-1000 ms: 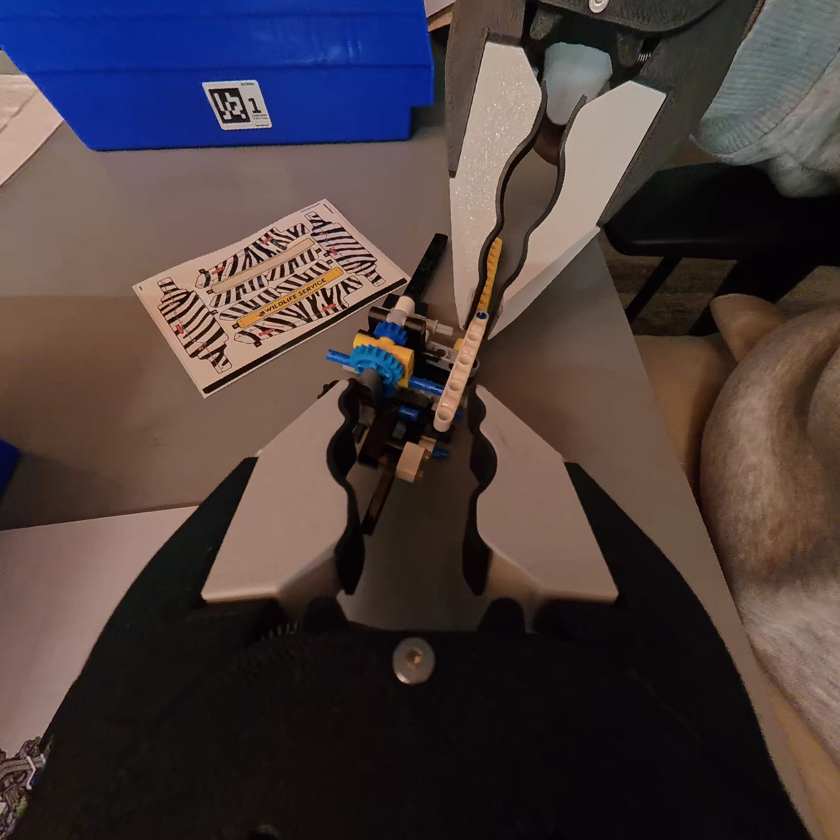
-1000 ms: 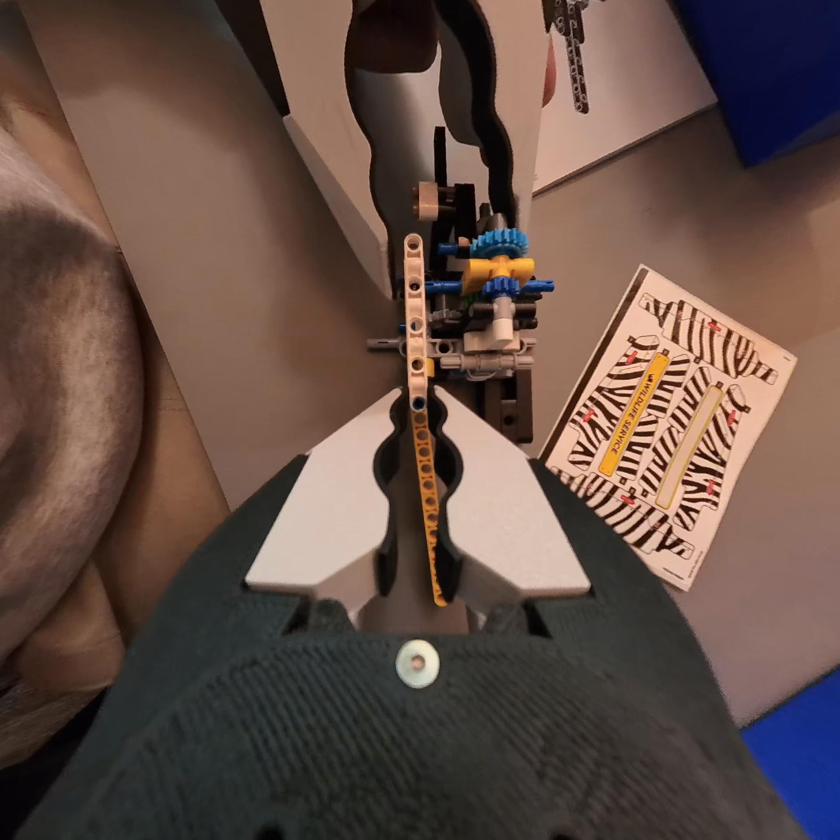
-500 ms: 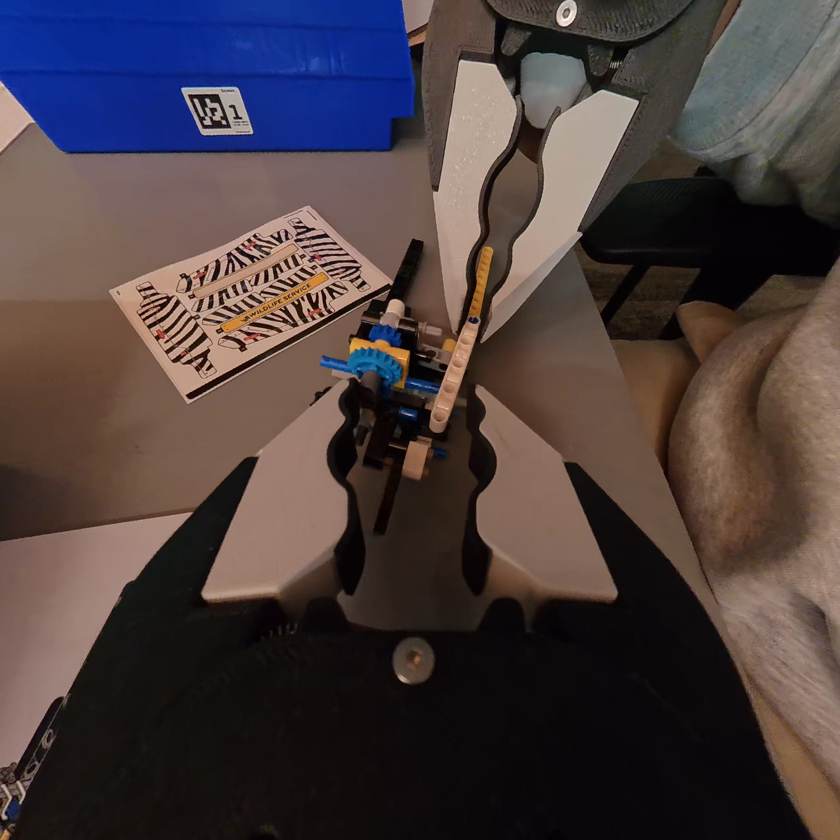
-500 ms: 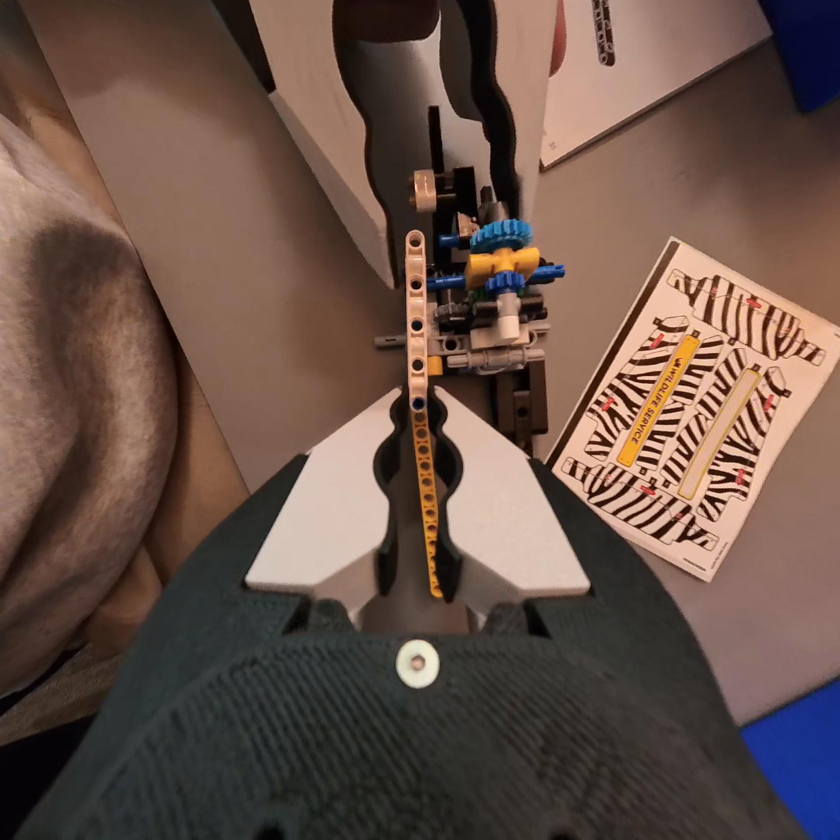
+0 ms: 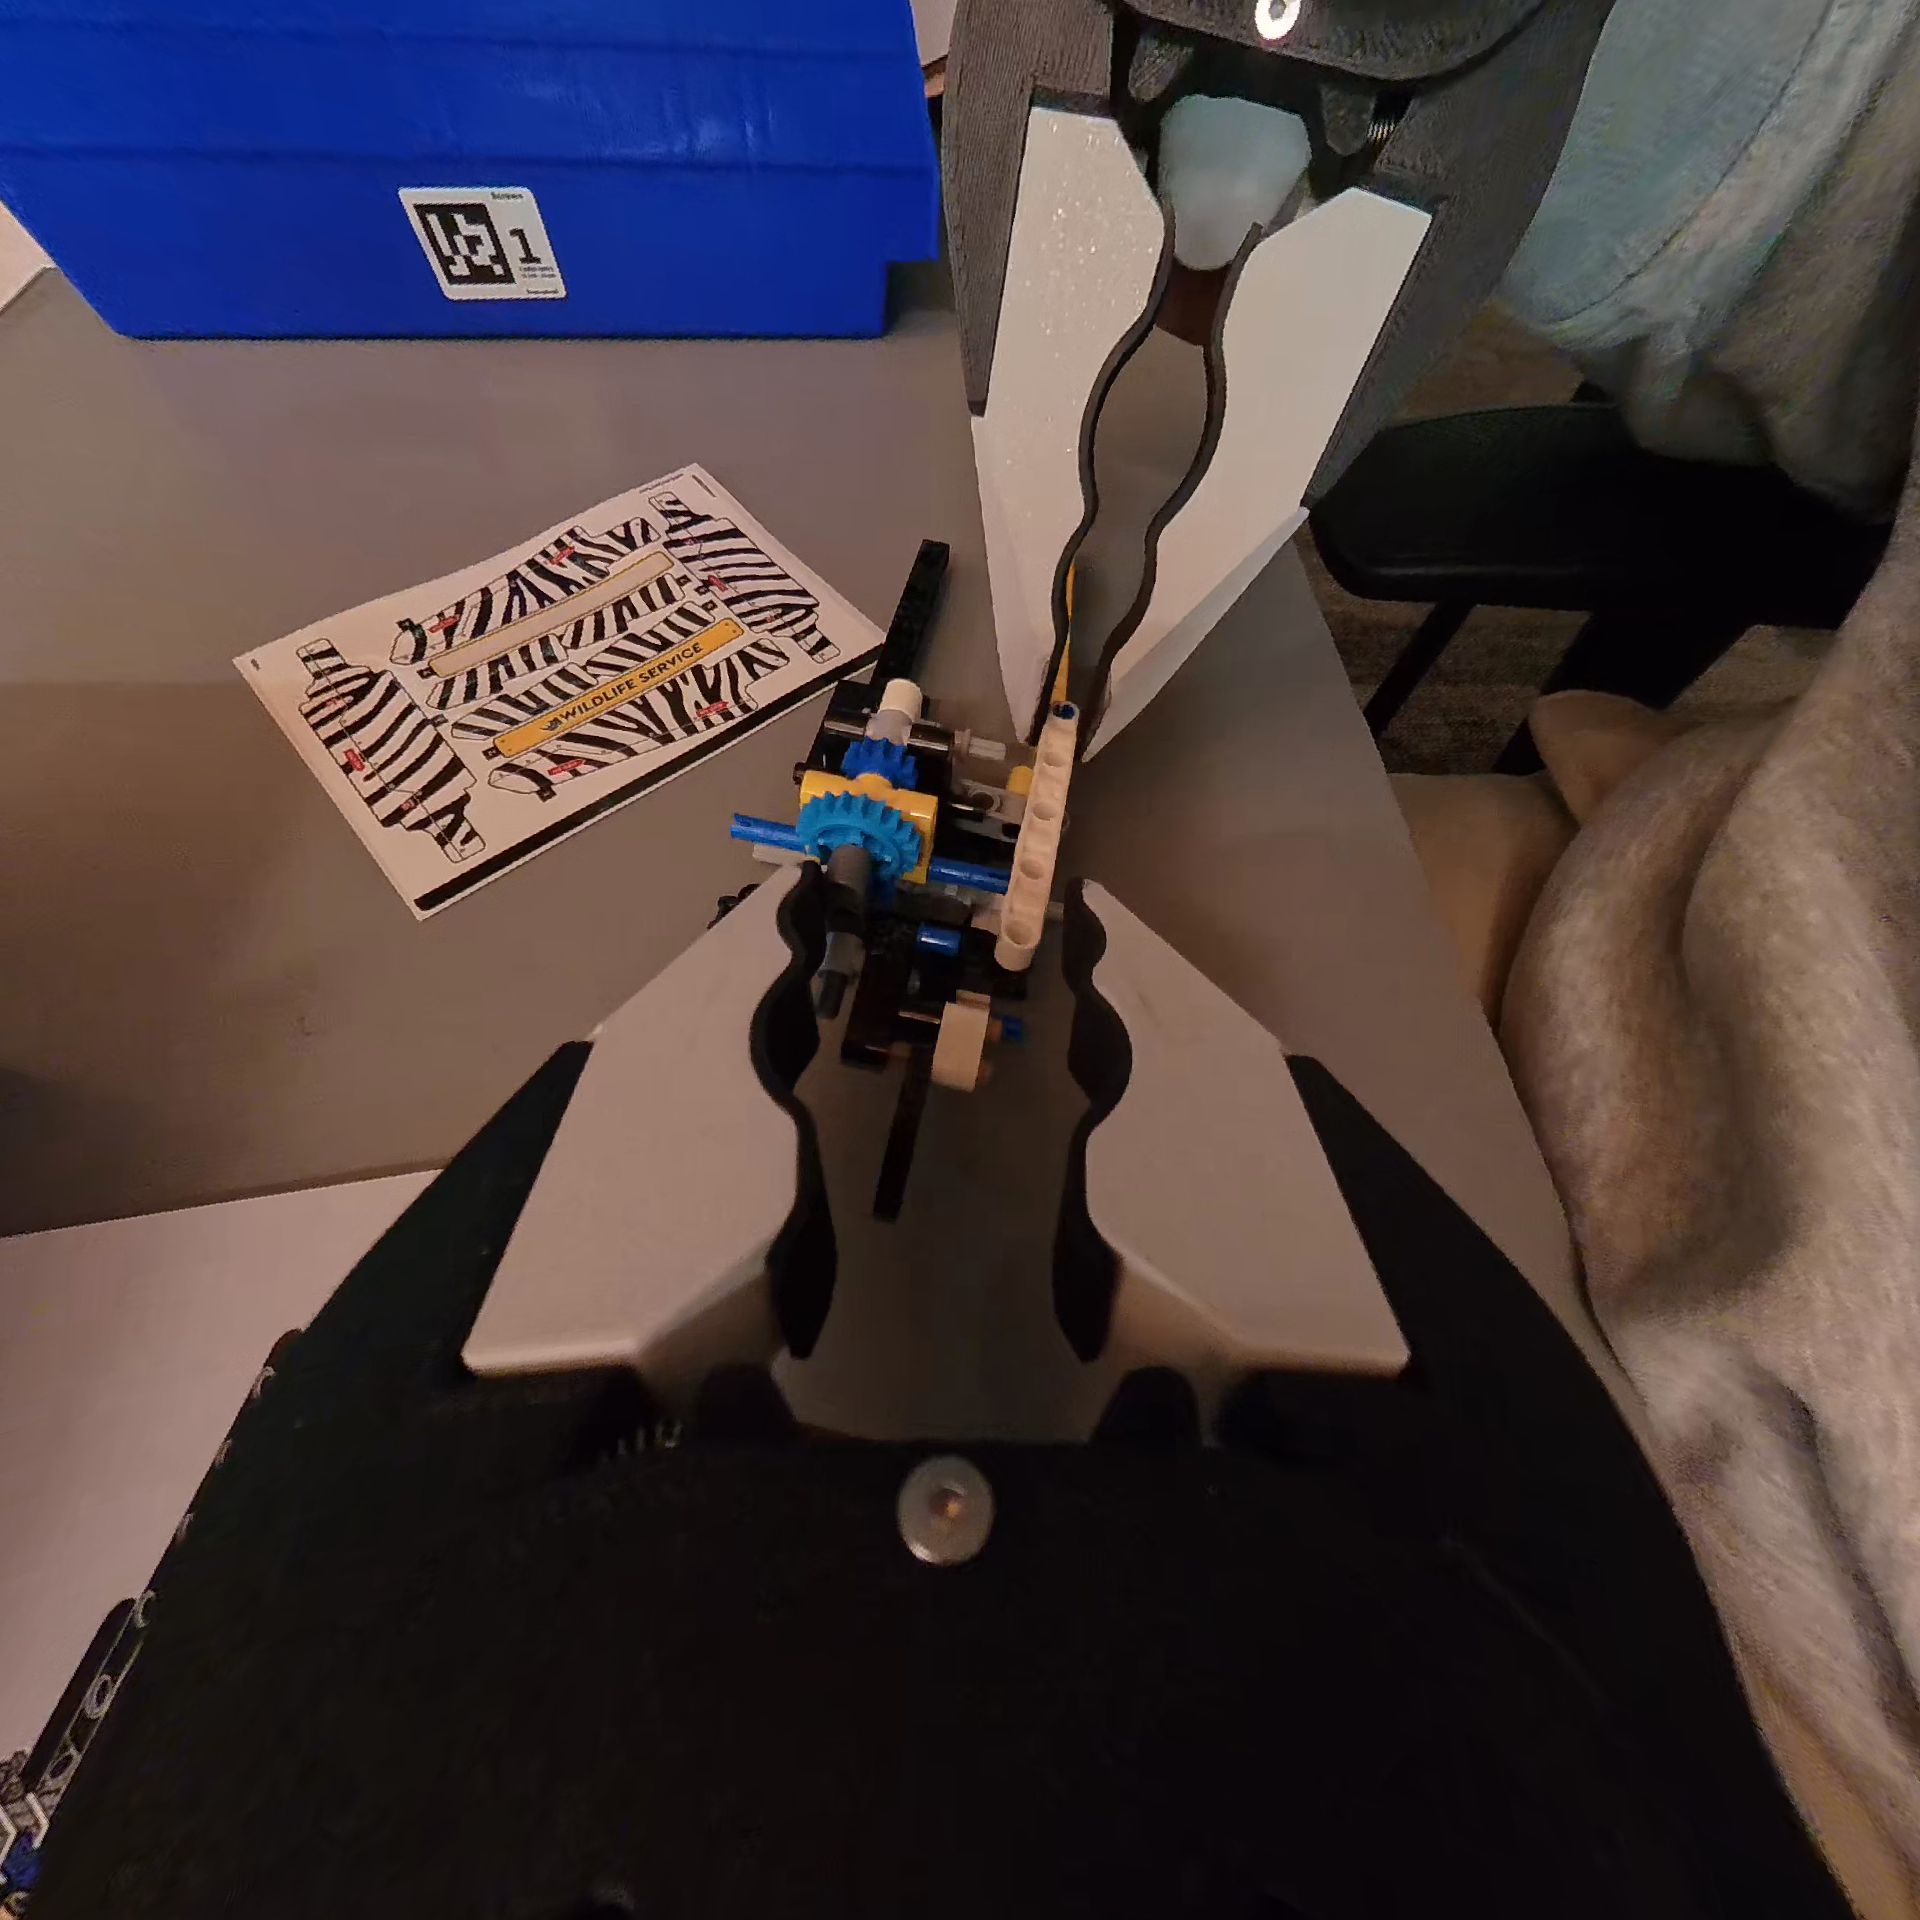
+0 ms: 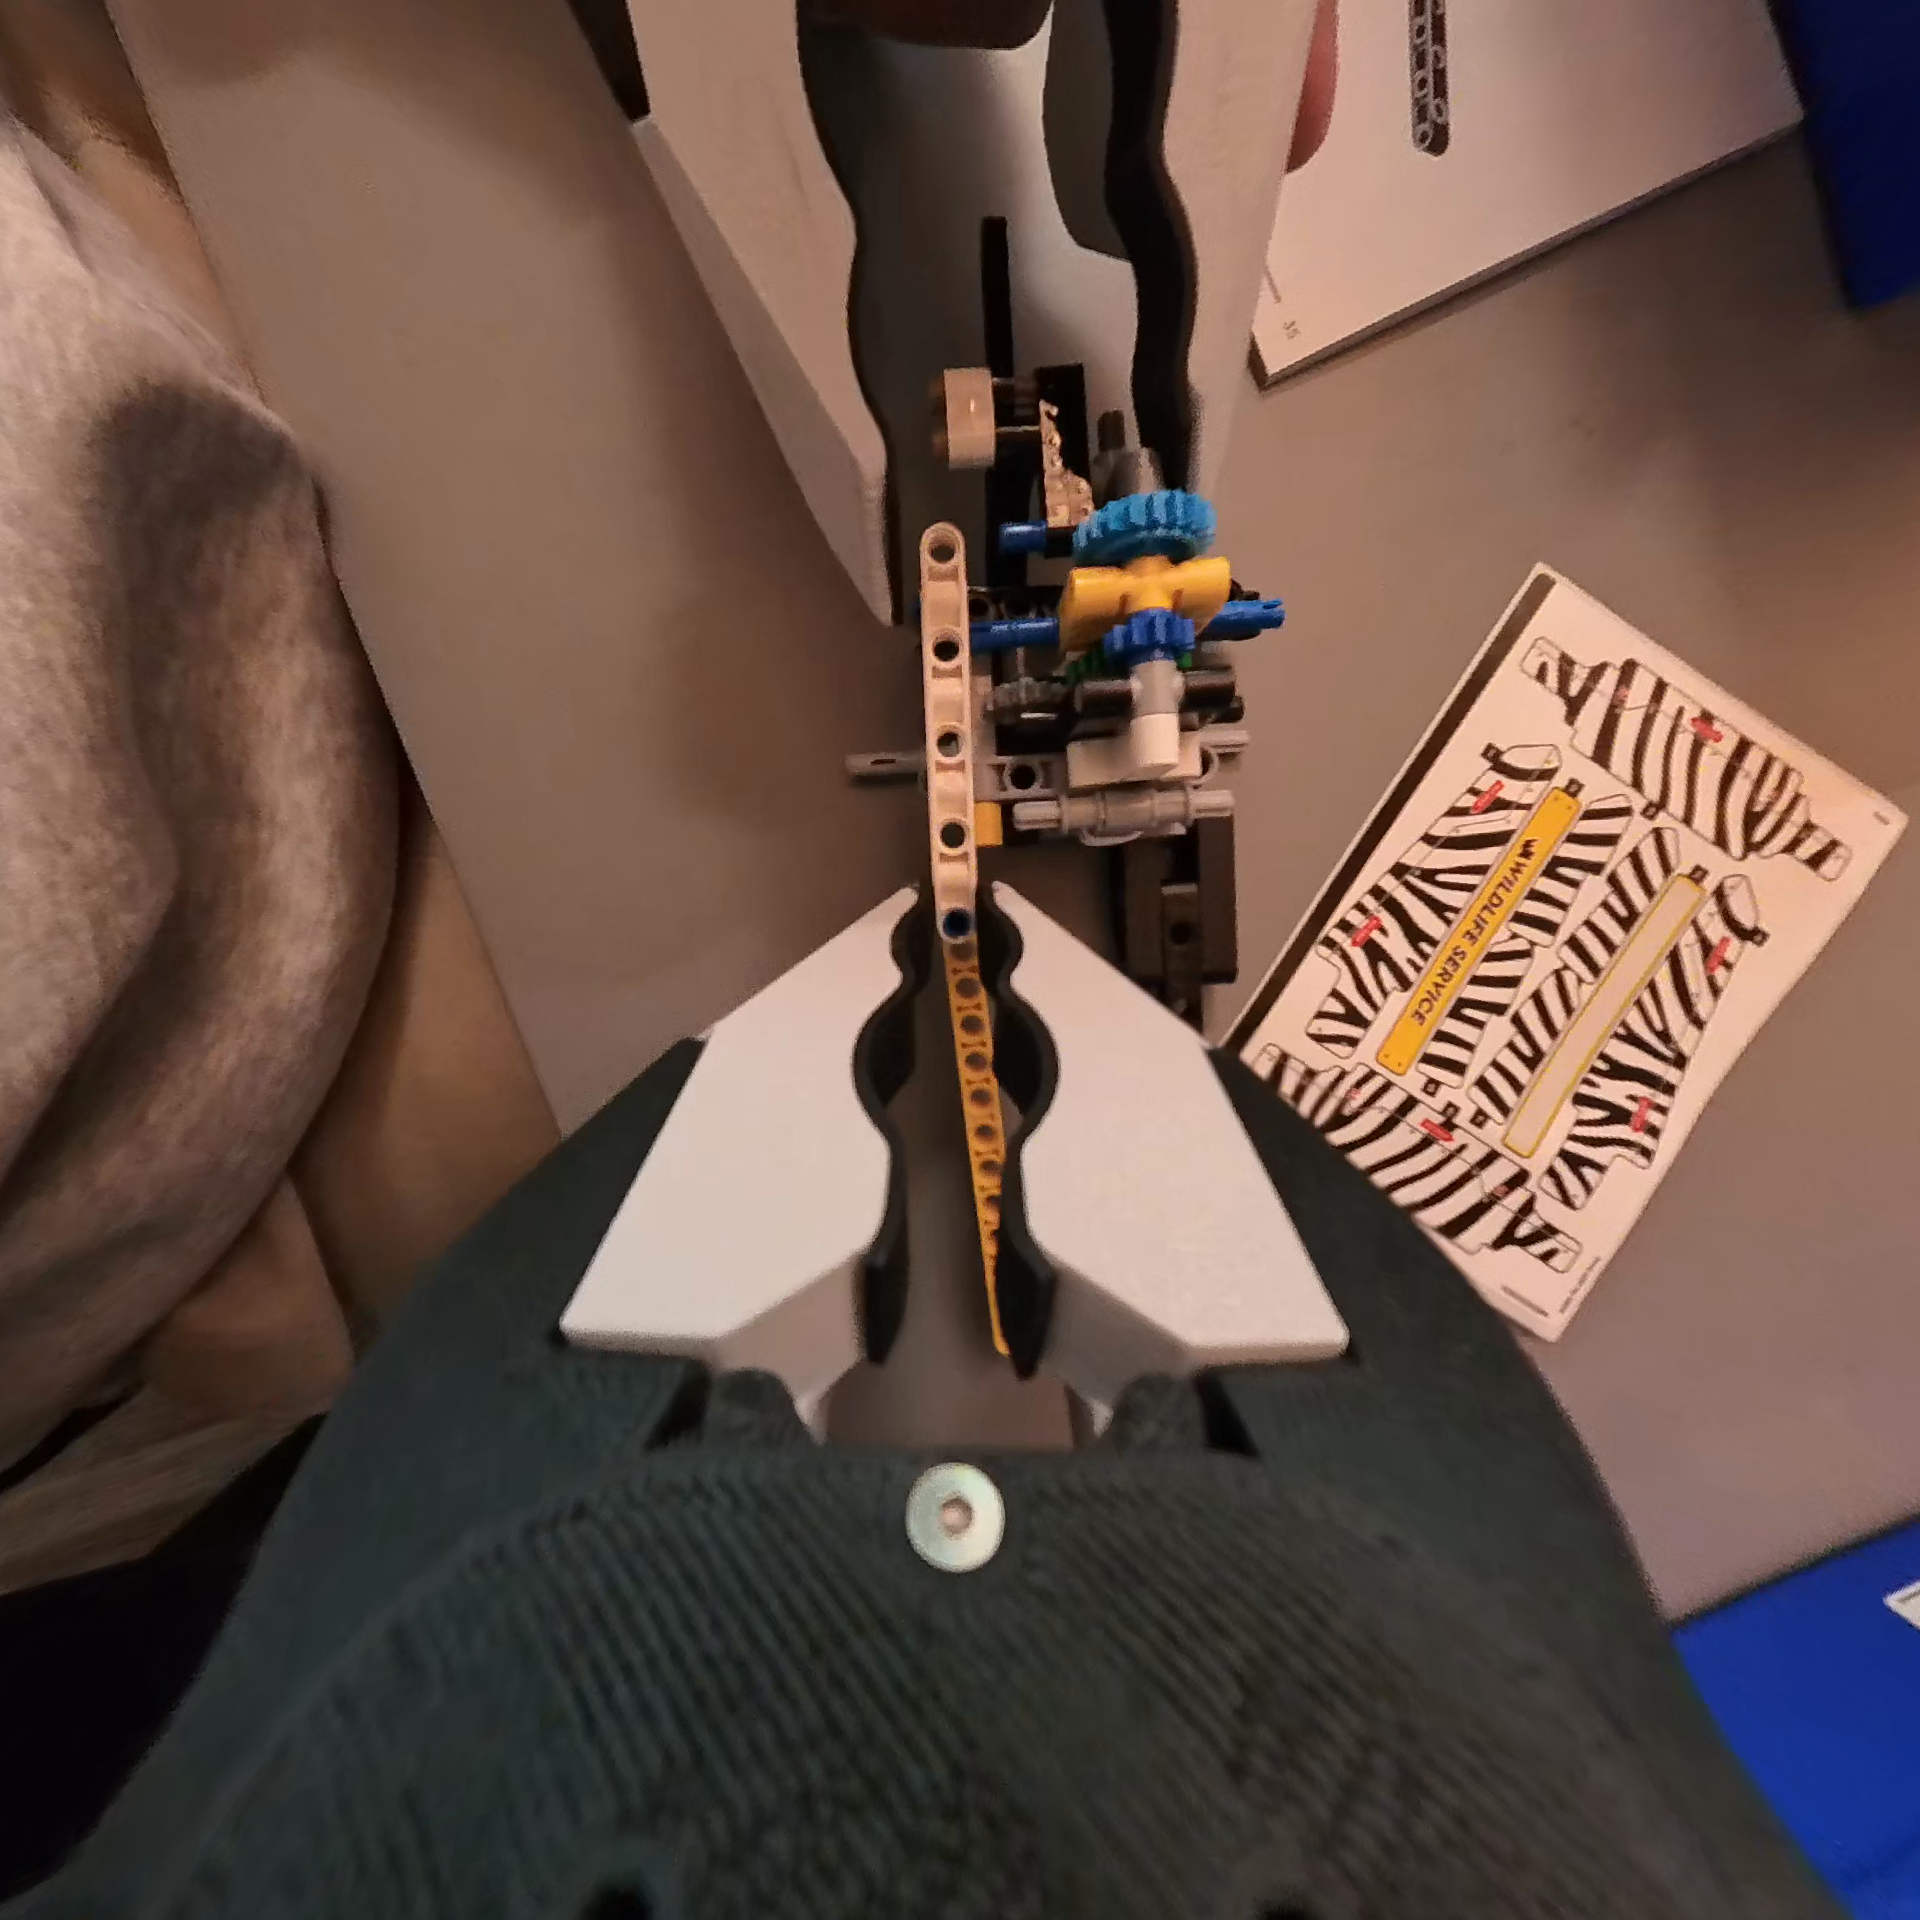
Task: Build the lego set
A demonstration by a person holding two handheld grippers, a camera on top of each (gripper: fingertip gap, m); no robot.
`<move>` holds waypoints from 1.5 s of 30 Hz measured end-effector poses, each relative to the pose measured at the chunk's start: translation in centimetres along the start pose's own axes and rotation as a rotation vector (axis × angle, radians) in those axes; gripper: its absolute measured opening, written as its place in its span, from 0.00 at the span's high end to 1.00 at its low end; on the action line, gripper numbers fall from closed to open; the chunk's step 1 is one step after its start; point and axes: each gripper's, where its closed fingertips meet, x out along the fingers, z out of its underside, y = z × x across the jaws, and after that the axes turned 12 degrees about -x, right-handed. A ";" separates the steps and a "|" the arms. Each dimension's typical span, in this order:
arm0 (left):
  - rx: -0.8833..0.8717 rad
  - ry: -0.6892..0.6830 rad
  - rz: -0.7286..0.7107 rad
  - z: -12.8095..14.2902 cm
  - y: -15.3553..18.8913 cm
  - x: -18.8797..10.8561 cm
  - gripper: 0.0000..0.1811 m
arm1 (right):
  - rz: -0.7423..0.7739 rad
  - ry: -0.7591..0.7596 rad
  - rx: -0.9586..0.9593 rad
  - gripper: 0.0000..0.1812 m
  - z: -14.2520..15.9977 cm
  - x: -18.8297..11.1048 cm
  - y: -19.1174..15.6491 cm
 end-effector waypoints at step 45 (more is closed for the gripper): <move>-0.044 0.009 0.034 -0.7 0.1 -0.2 0.79 | 0.011 0.082 -0.070 0.96 -0.5 -1.0 -0.1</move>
